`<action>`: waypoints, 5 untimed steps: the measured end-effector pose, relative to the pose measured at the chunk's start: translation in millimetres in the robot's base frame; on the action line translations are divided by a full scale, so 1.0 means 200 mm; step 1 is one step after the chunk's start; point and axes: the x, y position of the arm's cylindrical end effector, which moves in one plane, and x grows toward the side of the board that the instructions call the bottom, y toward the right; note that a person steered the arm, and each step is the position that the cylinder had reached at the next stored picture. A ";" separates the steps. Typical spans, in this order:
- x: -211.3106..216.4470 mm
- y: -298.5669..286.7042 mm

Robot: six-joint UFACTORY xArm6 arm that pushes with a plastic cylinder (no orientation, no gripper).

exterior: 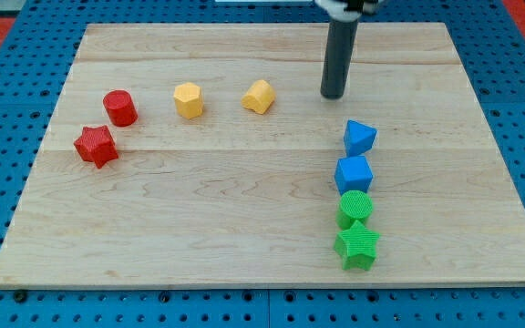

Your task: Move the yellow heart slightly towards the blue triangle

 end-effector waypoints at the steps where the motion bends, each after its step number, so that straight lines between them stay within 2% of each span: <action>1: -0.17 -0.32; 2: -0.12 -0.56; 4: 0.10 -0.27; 5: 0.05 -0.16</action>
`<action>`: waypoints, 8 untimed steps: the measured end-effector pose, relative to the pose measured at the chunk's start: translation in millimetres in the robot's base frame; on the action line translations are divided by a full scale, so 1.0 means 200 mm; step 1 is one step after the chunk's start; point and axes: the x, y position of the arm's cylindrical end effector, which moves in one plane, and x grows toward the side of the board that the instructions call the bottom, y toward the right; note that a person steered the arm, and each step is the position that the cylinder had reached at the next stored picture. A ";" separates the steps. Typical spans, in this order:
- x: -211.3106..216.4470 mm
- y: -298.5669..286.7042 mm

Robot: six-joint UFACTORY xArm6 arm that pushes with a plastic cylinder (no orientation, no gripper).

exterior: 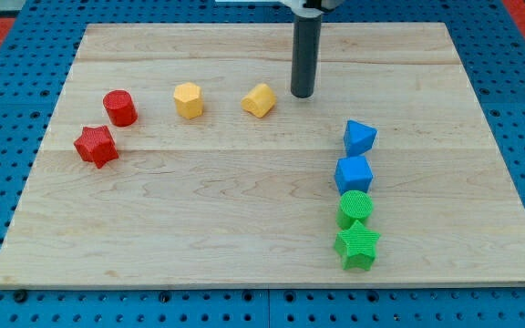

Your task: Move the yellow heart slightly towards the blue triangle

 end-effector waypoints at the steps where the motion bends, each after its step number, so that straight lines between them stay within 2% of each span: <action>1: -0.15 -0.21; 2: -0.14 -0.45; 4: -0.13 -0.45; 5: -0.04 -0.45; 6: 0.06 -0.44; 8: 0.09 -0.15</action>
